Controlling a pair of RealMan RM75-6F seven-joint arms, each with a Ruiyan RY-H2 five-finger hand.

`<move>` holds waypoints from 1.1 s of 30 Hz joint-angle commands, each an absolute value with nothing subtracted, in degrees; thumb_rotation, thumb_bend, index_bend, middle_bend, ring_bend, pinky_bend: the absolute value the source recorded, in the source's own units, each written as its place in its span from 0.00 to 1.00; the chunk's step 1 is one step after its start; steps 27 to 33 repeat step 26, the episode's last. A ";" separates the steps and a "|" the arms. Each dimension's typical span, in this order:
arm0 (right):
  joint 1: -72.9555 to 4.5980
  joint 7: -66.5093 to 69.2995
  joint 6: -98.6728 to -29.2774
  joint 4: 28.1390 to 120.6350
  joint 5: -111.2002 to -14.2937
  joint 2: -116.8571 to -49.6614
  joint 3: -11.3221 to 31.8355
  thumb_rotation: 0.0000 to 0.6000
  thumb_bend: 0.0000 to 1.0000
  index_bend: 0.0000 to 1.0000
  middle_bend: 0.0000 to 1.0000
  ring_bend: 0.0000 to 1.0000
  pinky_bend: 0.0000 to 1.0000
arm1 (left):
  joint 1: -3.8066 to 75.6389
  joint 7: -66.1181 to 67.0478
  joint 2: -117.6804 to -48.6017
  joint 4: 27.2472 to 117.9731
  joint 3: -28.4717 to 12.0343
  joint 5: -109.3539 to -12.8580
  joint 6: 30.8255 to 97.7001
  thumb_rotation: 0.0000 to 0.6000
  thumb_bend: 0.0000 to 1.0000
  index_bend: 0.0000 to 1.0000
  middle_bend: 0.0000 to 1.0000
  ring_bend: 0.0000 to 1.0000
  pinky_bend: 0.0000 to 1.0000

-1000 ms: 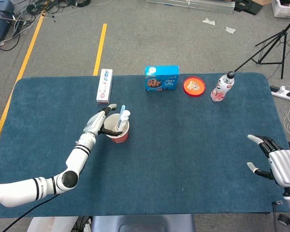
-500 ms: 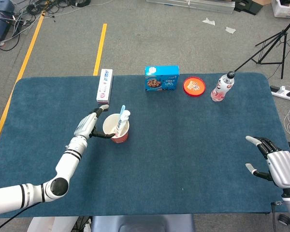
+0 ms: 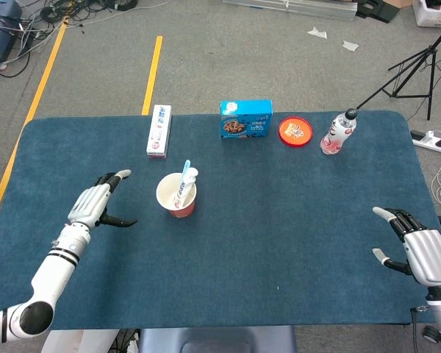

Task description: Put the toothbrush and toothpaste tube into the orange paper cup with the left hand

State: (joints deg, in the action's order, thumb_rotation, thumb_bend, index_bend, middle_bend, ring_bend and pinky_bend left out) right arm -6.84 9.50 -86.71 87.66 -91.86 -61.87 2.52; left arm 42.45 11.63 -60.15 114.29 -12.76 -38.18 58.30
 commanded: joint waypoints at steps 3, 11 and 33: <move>-6.82 8.92 -86.58 87.70 -91.31 -62.08 2.76 1.00 0.17 0.22 0.26 0.22 0.52 | 34.34 11.89 -55.36 116.72 -6.35 -55.36 64.59 1.00 0.11 0.04 0.13 0.00 0.00; -6.72 8.79 -86.60 87.72 -90.40 -62.16 3.24 1.00 0.17 0.22 0.26 0.22 0.52 | 24.73 16.84 -56.02 112.26 1.80 -73.39 75.72 1.00 0.11 0.06 0.12 0.00 0.00; -6.48 12.75 -87.03 87.58 -89.74 -61.09 3.88 1.00 0.17 0.22 0.26 0.22 0.52 | 14.31 21.20 -61.63 103.19 5.25 -82.80 85.86 1.00 0.11 0.14 0.12 0.00 0.00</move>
